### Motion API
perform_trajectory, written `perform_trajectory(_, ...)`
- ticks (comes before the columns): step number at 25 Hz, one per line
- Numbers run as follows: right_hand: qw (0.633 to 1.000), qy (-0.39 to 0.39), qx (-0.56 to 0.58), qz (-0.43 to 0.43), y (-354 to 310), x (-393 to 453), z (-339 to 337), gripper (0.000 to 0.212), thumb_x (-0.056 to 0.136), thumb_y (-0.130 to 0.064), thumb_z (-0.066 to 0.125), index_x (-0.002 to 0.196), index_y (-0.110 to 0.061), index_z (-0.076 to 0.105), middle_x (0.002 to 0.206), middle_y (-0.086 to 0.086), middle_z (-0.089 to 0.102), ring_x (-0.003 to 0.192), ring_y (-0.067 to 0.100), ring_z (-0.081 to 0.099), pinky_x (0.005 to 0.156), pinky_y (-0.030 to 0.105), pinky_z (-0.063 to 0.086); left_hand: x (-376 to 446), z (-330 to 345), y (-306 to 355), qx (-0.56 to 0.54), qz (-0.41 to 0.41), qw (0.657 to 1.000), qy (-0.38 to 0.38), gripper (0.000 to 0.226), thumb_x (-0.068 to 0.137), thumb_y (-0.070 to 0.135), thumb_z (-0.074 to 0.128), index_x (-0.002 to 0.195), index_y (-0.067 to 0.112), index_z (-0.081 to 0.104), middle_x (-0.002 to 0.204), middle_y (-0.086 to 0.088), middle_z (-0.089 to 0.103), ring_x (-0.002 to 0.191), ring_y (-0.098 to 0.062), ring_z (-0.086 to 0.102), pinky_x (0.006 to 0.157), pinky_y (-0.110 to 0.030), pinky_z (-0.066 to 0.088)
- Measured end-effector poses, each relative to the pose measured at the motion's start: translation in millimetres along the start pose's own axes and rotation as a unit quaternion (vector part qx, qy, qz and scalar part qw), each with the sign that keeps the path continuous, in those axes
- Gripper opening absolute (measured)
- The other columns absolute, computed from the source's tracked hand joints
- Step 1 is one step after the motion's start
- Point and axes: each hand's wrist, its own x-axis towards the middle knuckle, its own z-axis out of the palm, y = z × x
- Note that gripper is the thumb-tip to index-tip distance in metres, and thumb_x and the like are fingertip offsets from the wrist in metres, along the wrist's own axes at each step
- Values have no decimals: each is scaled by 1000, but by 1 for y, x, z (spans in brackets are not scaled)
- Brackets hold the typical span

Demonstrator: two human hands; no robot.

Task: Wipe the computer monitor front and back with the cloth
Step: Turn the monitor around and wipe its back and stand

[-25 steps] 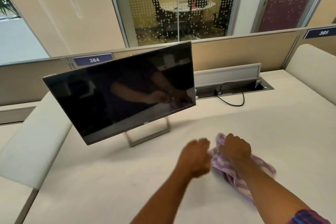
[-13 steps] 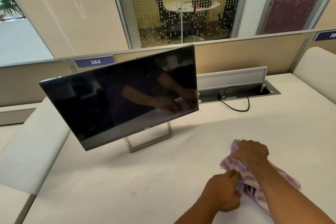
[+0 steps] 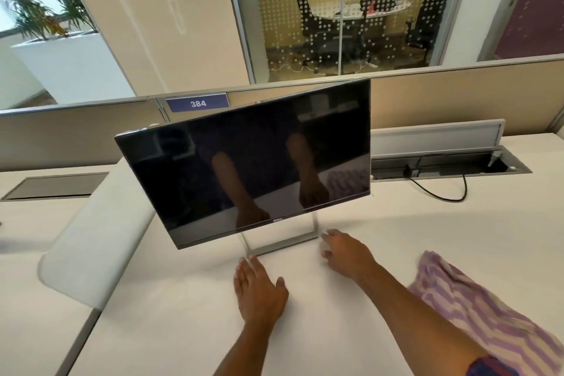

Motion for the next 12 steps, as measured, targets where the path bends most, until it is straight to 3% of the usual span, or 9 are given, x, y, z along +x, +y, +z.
perform_trajectory(4,1000,-24,9,-2,-16,29,18,62,106,-24,45,160,-17,18,168,-1,17,146,23,38,115,36,35,14,-8,-18,0,27,1000,-8,80,100,52,29,158,9,-7,167,-9,-7,154,-22,-5,125,-35,-2)
perform_trajectory(8,1000,-13,0,19,-20,43,29,56,105,-12,40,158,-16,25,157,6,41,125,26,59,106,36,45,21,-13,-10,5,31,999,-33,76,102,50,25,158,9,-6,167,-10,-5,154,-21,-2,124,-34,-1)
perform_trajectory(12,999,-7,-31,10,-16,53,32,56,104,-8,38,158,-21,28,167,-2,20,129,25,56,107,38,45,27,-13,-15,62,54,996,-43,72,103,48,23,158,15,-9,166,-12,-8,154,-25,-6,124,-36,-3)
